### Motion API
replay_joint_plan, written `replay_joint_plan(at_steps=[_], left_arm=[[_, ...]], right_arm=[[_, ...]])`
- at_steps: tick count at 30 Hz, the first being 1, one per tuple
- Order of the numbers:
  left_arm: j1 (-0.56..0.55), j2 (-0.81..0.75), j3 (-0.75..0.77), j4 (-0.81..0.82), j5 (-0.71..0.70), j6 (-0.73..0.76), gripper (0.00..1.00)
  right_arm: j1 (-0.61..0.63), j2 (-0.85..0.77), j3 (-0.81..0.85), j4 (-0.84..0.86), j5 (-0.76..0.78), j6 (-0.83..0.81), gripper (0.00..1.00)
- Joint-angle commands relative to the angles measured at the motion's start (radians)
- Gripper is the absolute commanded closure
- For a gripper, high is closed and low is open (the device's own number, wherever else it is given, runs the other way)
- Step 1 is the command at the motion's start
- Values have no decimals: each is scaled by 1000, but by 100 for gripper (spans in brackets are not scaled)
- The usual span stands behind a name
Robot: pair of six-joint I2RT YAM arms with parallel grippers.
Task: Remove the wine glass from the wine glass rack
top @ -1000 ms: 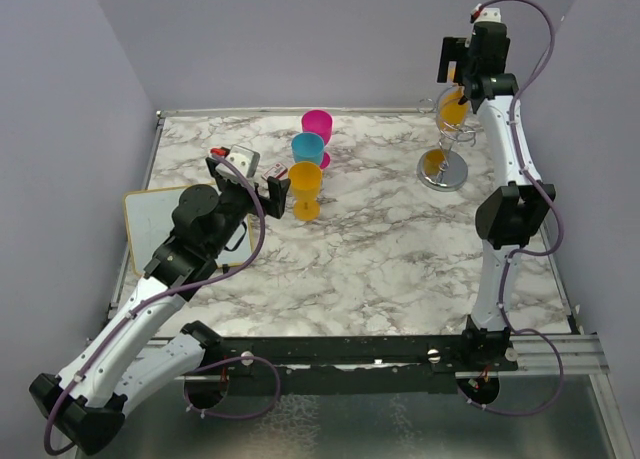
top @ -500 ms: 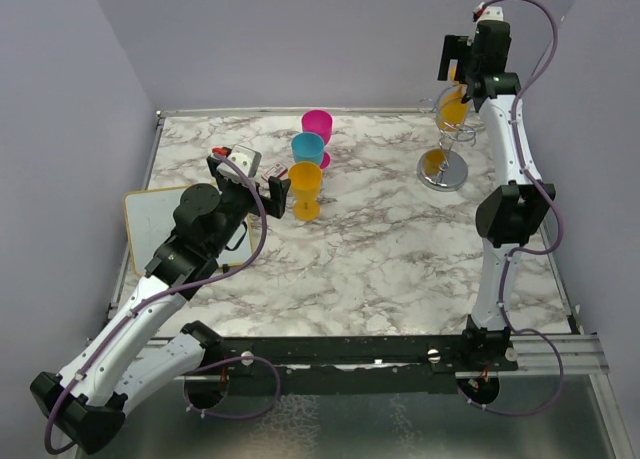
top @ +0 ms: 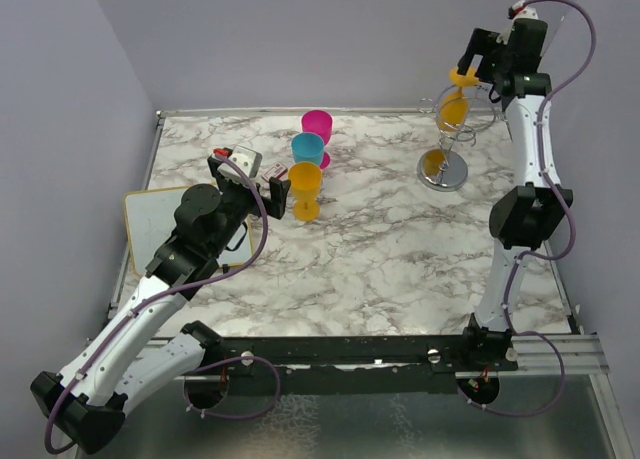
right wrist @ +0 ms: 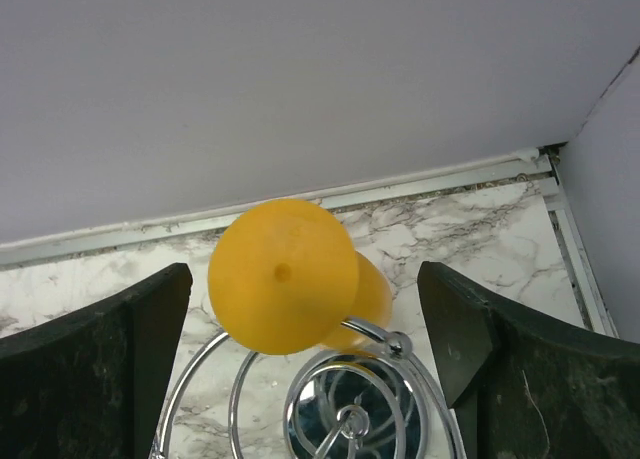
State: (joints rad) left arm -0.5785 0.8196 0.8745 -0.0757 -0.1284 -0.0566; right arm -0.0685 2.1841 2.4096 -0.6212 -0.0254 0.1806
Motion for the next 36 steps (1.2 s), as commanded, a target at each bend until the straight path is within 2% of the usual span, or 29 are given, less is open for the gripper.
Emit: replay_joint_plan(at_steps=[1, 10, 16, 20, 29, 36], left_arm=[[-4, -2, -8, 25, -10, 3, 6], [-6, 1, -9, 27, -6, 0, 6], [-6, 5, -10, 27, -5, 3, 5], [-6, 5, -11, 26, -10, 2, 5], [-6, 8, -11, 24, -10, 3, 5], [-6, 7, -11, 25, -12, 4, 6]], right_arm=[[-49, -70, -20, 25, -136, 96, 5], [-117, -30, -35, 86, -270, 302, 29], [-135, 5, -34, 153, -316, 381, 38], [-137, 61, 32, 131, -328, 385, 41], [-140, 70, -1, 157, -308, 377, 44], [-142, 91, 5, 153, -323, 376, 52]])
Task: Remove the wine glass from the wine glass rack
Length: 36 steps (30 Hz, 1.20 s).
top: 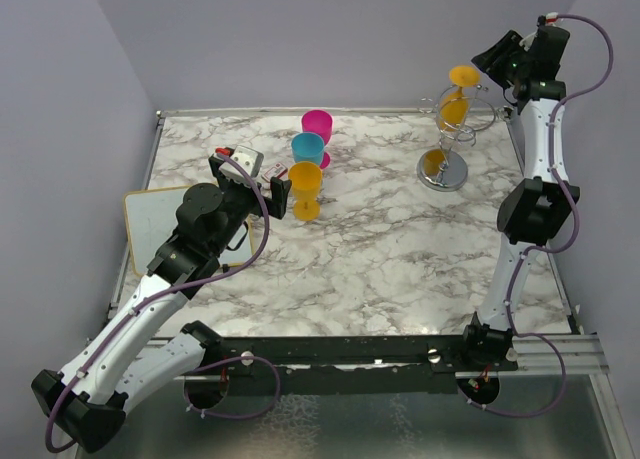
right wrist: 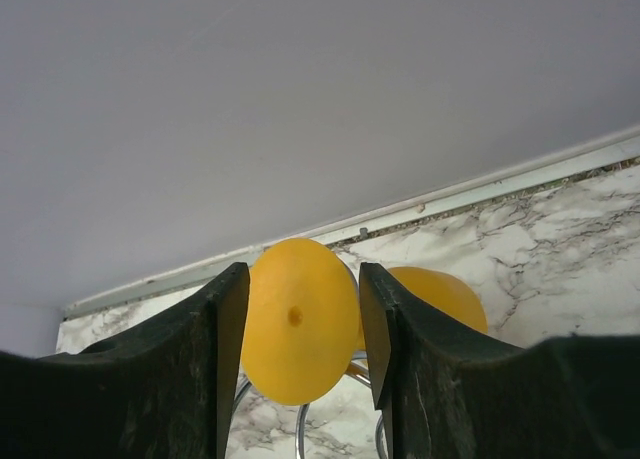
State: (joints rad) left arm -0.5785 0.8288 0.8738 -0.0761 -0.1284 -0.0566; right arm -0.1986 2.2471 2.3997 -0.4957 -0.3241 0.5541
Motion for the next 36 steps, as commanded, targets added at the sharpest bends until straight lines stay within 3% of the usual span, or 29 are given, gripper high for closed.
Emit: replay_joint_plan(at_steps=[1, 16, 23, 36], left_arm=[[-6, -3, -9, 24, -12, 4, 5], [-6, -6, -10, 22, -13, 3, 5], [-6, -9, -10, 23, -12, 4, 5], [-6, -9, -10, 23, -12, 5, 5]], right_arm=[[-12, 32, 17, 27, -26, 3, 52], [-18, 49, 9, 14, -54, -2, 52], [-18, 51, 1, 17, -71, 4, 61], [-20, 53, -5, 17, -78, 13, 64]])
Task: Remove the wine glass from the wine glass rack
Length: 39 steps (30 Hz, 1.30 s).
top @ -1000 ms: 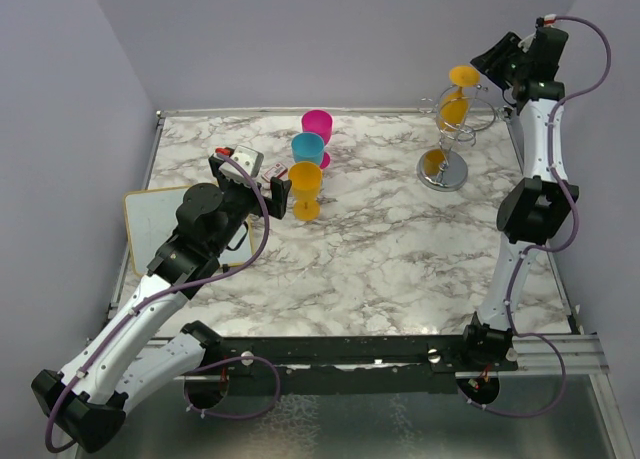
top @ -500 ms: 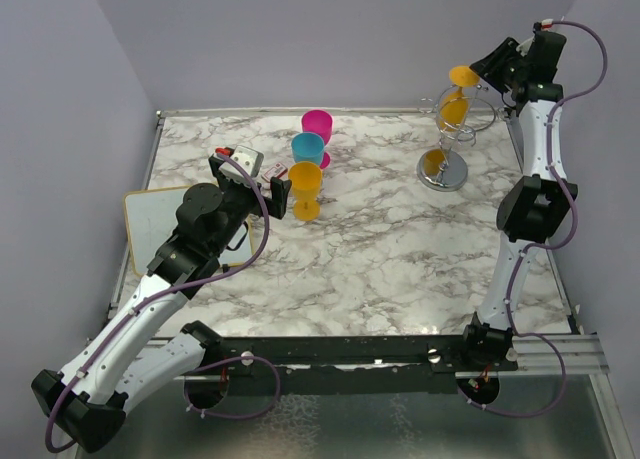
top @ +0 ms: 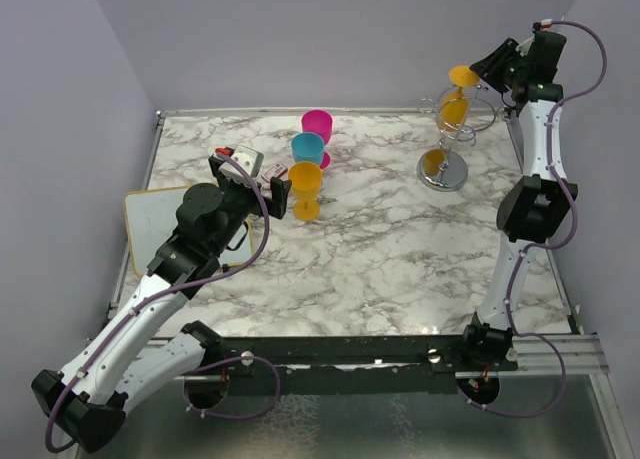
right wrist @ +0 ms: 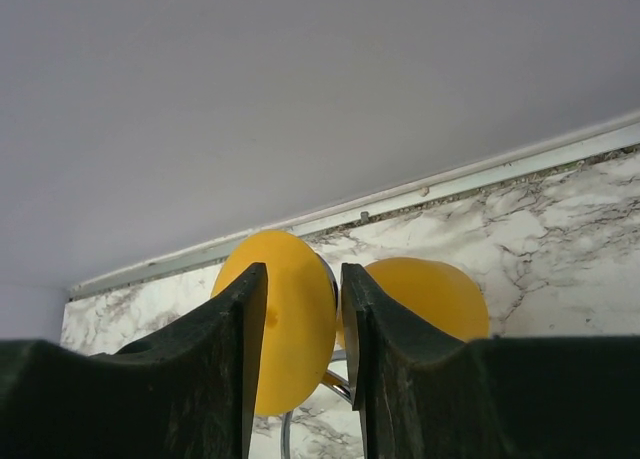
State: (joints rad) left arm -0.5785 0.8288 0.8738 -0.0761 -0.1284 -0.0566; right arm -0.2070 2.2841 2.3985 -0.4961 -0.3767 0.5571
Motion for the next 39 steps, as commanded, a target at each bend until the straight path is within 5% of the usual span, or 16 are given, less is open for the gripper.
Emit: replay_joint_plan(at_steps=[1, 39], left_arm=[[-6, -10, -10, 22, -12, 4, 5], [-11, -19, -10, 24, -3, 2, 5]], right_arm=[[-11, 15, -4, 18, -27, 9, 65], [-19, -44, -10, 63, -89, 95, 99]])
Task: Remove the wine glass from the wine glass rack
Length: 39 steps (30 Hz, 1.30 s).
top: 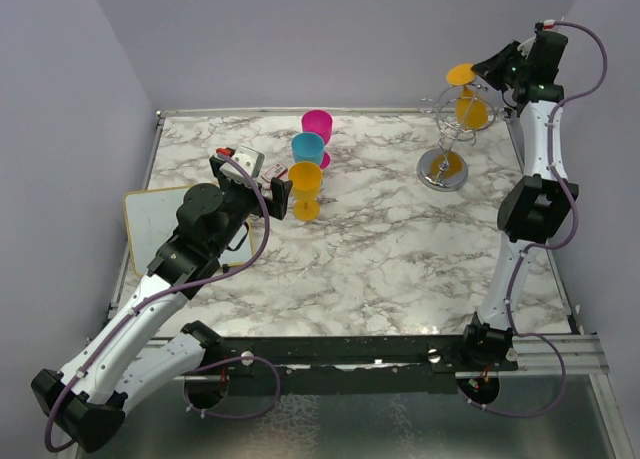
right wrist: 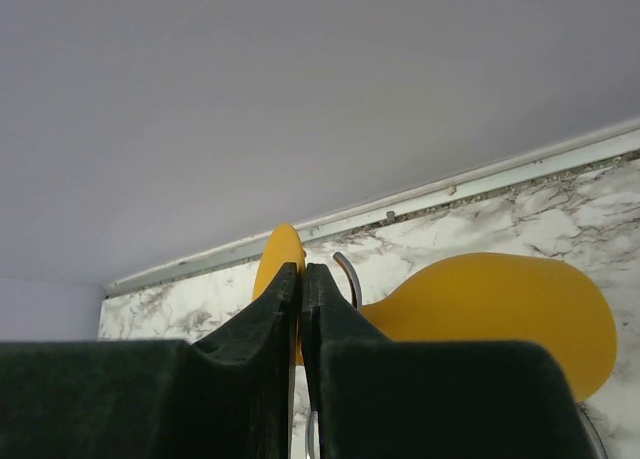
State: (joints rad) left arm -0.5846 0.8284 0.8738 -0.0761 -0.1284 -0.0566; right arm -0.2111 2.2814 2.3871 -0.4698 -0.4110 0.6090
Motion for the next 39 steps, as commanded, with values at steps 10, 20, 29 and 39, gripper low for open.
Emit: replay_joint_plan(at_steps=[10, 20, 29, 39], left_arm=[[-6, -19, -10, 24, -2, 2, 5], [-6, -17, -10, 24, -1, 2, 5], [-5, -12, -10, 25, 3, 2, 5], [-6, -3, -7, 21, 1, 2, 5]], right_arm=[[-51, -69, -125, 223, -155, 227, 99], [-73, -81, -170, 330, -159, 326, 99], [-77, -19, -133, 397, -183, 406, 99], [-77, 42, -100, 441, -188, 476, 99]])
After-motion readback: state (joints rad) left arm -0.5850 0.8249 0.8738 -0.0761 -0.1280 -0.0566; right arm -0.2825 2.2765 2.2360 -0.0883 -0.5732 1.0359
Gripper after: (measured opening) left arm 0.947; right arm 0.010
